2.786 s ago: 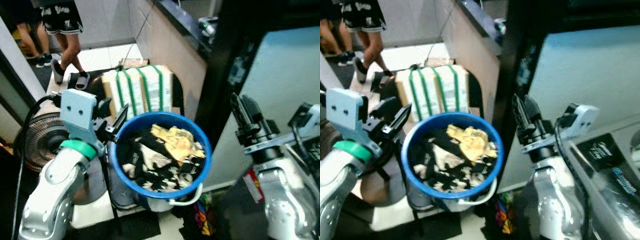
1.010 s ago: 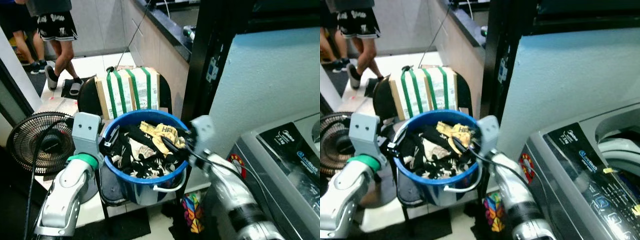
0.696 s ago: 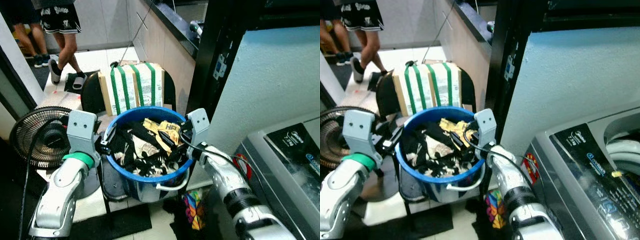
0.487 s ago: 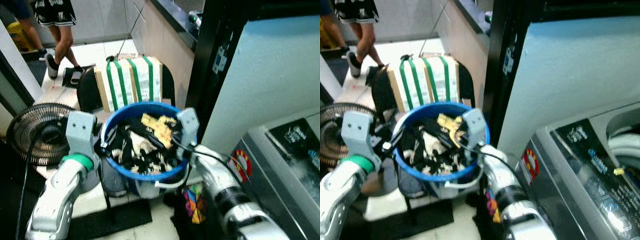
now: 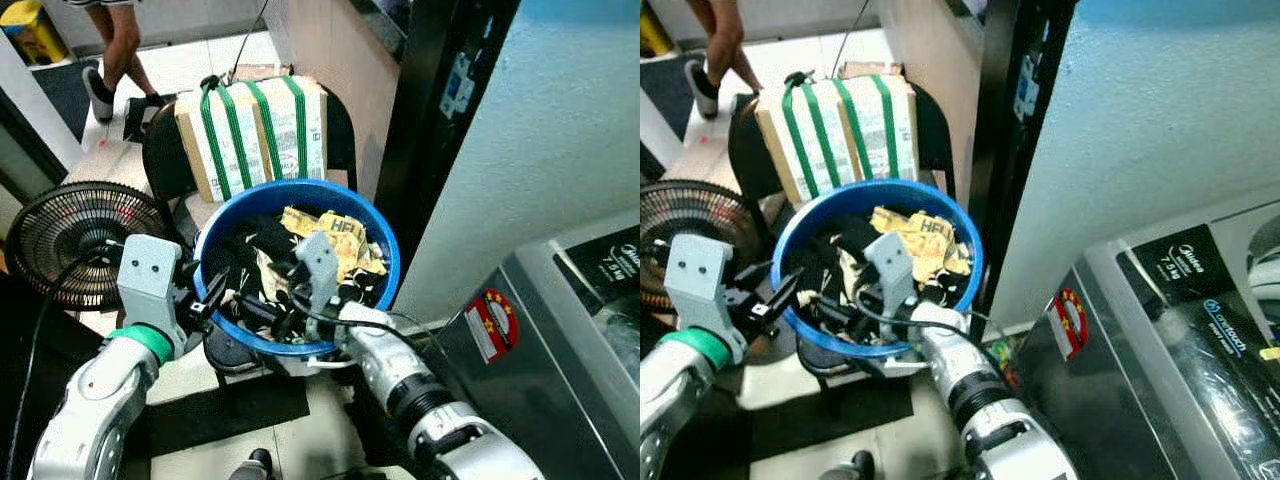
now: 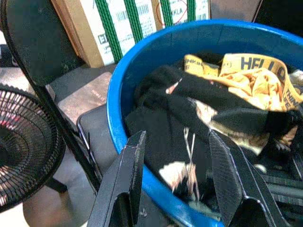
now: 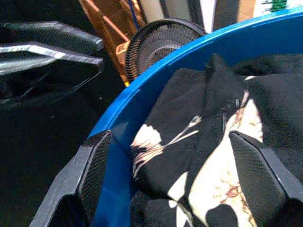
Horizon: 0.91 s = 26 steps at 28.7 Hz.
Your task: Clothes washing
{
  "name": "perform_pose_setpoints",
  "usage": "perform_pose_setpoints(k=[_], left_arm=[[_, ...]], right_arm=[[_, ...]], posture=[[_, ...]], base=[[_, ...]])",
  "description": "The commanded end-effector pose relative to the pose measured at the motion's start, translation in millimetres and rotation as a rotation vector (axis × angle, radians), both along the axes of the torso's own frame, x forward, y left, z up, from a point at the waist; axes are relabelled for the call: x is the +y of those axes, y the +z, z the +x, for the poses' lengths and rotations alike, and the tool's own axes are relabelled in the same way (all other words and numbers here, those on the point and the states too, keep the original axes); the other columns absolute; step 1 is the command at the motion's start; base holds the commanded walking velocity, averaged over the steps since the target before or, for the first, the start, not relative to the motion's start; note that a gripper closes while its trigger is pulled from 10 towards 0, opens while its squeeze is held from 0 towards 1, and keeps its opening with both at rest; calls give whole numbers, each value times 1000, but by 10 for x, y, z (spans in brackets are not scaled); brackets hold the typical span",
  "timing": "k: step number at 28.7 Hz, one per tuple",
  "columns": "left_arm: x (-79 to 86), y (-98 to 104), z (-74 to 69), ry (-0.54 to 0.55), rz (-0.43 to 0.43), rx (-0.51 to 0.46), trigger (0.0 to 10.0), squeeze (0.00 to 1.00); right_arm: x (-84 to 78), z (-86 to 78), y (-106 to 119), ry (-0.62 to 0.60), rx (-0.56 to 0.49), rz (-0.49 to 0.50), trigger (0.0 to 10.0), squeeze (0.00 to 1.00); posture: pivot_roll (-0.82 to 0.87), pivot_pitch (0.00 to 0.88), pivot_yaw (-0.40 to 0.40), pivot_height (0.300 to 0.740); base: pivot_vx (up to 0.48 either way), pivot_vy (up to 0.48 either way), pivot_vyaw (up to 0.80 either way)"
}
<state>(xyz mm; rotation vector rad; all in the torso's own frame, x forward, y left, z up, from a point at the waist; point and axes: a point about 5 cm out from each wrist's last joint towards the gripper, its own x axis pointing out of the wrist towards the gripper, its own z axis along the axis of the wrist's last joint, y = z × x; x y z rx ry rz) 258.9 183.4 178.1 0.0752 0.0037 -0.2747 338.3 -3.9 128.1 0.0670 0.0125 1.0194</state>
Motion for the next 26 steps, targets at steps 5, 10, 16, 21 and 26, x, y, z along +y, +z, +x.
perform_pose_setpoints(k=[5,10,16,21,26], left_arm=[[-41,-20,-119,-71,-6,35,10000,0],[-119,-34,-176,-146,-19,62,10000,0],[-170,-15,-206,-197,-43,69,10000,0],[-194,-12,-222,-225,-49,74,10000,0],[-249,-15,-240,-274,-52,89,10000,0]], right_arm=[[81,-90,-127,48,33,-10,10000,0],[76,-90,-150,-2,11,-28,10000,0],[-150,23,-71,-166,-10,80,10000,0],[-289,67,-72,-231,-31,77,10000,0],[-358,53,-173,-237,-41,-17,10000,0]], posture=[[193,243,106,740],[195,240,111,740],[195,240,111,740],[185,231,117,740],[183,229,120,740]], base=[[0,0,0],[0,0,0],[0,0,0],[0,0,0],[0,0,0]])
